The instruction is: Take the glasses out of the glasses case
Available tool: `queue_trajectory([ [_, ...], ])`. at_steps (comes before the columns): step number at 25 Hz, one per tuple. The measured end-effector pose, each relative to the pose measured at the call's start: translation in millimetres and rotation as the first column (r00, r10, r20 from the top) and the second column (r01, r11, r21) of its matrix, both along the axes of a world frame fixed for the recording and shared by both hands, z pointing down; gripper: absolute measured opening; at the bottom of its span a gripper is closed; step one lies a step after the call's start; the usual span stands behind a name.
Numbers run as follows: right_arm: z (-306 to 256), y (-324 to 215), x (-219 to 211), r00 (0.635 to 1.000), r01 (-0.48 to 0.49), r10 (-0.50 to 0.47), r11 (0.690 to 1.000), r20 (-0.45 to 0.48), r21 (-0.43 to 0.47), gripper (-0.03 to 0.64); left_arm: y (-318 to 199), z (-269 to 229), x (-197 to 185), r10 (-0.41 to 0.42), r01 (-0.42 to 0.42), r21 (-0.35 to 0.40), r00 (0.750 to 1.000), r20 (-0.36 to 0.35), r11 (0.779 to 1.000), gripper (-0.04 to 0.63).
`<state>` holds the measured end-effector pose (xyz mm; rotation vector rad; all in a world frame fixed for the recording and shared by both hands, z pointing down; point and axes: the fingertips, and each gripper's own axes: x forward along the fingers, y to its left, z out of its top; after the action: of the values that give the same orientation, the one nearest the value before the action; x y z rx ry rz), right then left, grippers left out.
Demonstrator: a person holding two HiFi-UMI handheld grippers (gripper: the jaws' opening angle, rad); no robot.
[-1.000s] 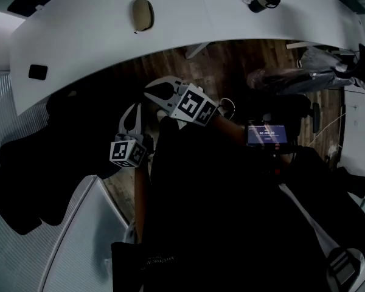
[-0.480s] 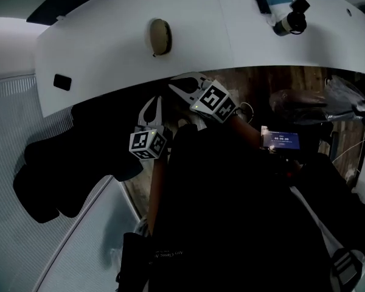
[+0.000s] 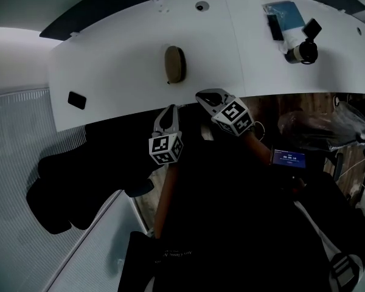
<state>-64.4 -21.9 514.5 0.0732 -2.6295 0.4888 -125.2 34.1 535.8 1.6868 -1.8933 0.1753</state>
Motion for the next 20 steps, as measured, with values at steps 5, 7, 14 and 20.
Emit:
queue_trajectory([
  [5,10.3,-38.6,-17.9,0.996,-0.061,0.062,0.998,-0.063,0.006,0.009,-40.3,6.2,-35.9,0.021,-0.021,-0.002,0.999,0.039,1.0,0.009],
  [7,12.3,-50.3,-28.3,0.993,-0.084,0.084,0.996,-0.085,0.005,0.009,-57.4,10.7,-53.3,0.037,-0.036,-0.013,0.999,0.022,0.999,0.009],
  [14,28.1,-80.5,-68.0,0.972,-0.162,0.162,0.987,-0.173,0.01,0.009,-98.1,52.1,-78.4,0.163,-0.173,-0.126,0.983,-0.085,0.977,0.069],
  [20,37.6,-89.5,-76.1,0.97,-0.14,0.138,0.99,-0.198,0.005,0.009,-114.7,91.7,-76.6,0.208,-0.23,-0.254,0.972,-0.11,0.939,0.278],
])
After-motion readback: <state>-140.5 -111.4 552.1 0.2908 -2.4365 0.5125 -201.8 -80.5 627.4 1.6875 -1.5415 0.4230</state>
